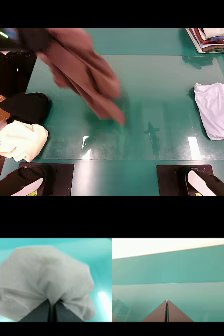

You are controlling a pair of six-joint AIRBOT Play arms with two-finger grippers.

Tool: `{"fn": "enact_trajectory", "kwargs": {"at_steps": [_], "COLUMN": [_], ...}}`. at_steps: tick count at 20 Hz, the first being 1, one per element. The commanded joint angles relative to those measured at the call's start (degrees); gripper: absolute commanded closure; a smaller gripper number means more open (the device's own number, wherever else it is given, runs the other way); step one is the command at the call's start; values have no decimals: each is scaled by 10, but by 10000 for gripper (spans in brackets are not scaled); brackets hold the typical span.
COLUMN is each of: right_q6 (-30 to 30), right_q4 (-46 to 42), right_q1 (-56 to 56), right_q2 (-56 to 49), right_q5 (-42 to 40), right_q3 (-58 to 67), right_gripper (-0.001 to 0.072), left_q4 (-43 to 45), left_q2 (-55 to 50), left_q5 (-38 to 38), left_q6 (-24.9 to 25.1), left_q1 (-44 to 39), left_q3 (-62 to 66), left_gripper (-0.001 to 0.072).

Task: Fold the shirts.

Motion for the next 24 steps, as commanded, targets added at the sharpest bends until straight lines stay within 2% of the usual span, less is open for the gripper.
{"fn": "enact_trajectory", "kwargs": {"at_steps": [1, 3, 4, 6, 9, 12, 15, 18, 20, 24], "right_q6": [-10, -21, -21, -21, -21, -21, -21, -21, -21, -20], "right_q4": [0, 0, 0, 0, 0, 0, 0, 0, 0, 0], "right_q1": [-8, -8, -8, -8, -8, -7, -7, -7, -7, -7], "right_q2": [0, 0, 0, 0, 0, 0, 0, 0, 0, 0], "right_q5": [28, 40, 44, 50, 59, 70, 79, 89, 102, 135], "right_q3": [12, 12, 12, 12, 12, 11, 11, 11, 11, 11], "right_gripper": [695, 695, 695, 695, 695, 695, 695, 695, 695, 695], "left_q4": [-1, -12, -21, -20, 9, -15, -94, -191, -238, -304], "left_q2": [7, 7, 7, 7, 9, 8, -24, -113, -195, -340], "left_q5": [48, 90, 109, 123, 113, 103, 101, 112, 103, 70], "left_q6": [-83, -94, -94, -93, -84, -49, 35, 120, 173, 244], "left_q1": [-114, -153, -162, -157, -95, 6, 83, 131, 149, 149], "left_q3": [-127, -218, -259, -303, -296, -285, -285, -283, -263, -185], "left_gripper": [672, 671, 634, 6, 0, 0, 1, 1, 1, 0]}}
